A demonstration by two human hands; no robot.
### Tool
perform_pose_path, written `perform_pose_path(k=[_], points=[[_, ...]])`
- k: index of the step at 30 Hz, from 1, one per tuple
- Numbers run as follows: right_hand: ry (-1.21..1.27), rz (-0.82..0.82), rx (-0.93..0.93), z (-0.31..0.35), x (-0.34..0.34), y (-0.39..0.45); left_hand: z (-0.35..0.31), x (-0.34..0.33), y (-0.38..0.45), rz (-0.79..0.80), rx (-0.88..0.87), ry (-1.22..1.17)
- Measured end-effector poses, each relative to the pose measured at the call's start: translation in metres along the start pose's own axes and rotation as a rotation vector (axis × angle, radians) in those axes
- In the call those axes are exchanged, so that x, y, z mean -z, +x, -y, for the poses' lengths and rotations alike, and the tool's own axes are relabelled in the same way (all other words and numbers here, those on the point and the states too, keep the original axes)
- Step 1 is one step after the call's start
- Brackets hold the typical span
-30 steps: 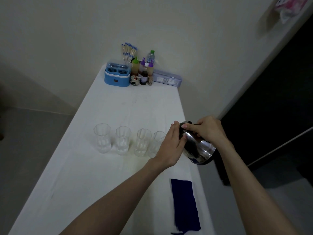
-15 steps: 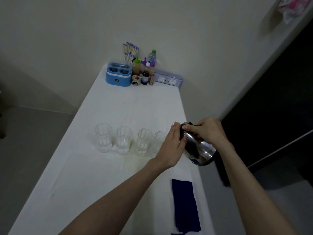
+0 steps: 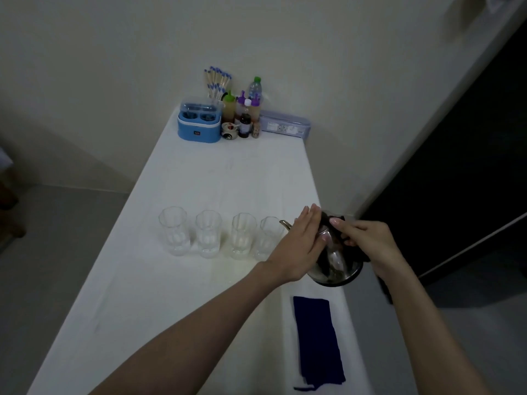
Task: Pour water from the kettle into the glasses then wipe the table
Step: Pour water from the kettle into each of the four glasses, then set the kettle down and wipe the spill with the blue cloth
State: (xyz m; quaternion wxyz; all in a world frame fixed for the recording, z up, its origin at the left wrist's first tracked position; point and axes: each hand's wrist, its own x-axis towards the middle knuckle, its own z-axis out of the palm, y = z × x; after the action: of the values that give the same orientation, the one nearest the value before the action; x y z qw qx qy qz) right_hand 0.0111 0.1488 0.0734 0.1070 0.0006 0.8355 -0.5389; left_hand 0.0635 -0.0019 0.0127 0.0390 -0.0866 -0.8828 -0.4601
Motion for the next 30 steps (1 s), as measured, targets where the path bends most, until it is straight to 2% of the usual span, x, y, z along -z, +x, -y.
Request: perform_pose_path(k=[4,9,16,21,26,30], points=[[0.249,-0.085,-0.154,-0.038,0.011,0.000,0.001,-0.013,0.013,0.113,-0.083,0.137],[0.509,-0.267,-0.323,-0.092,0.002,0.017,0.013,-0.032,0.038,0.233,-0.114,0.266],[0.847,-0.400,-0.406,-0.141,-0.038,0.040,0.038,-0.067,0.070,0.365,-0.112,0.629],[0.945,-0.457,-0.447,-0.171,-0.052,0.060,0.062,-0.089,0.078,0.384,-0.088,0.564],[0.933,-0.423,-0.432,-0.182,-0.055,0.069,0.075,-0.097,0.080,0.305,-0.133,0.468],[0.935,-0.419,-0.402,-0.178,-0.055,0.069,0.077,-0.098,0.082,0.286,-0.104,0.455]])
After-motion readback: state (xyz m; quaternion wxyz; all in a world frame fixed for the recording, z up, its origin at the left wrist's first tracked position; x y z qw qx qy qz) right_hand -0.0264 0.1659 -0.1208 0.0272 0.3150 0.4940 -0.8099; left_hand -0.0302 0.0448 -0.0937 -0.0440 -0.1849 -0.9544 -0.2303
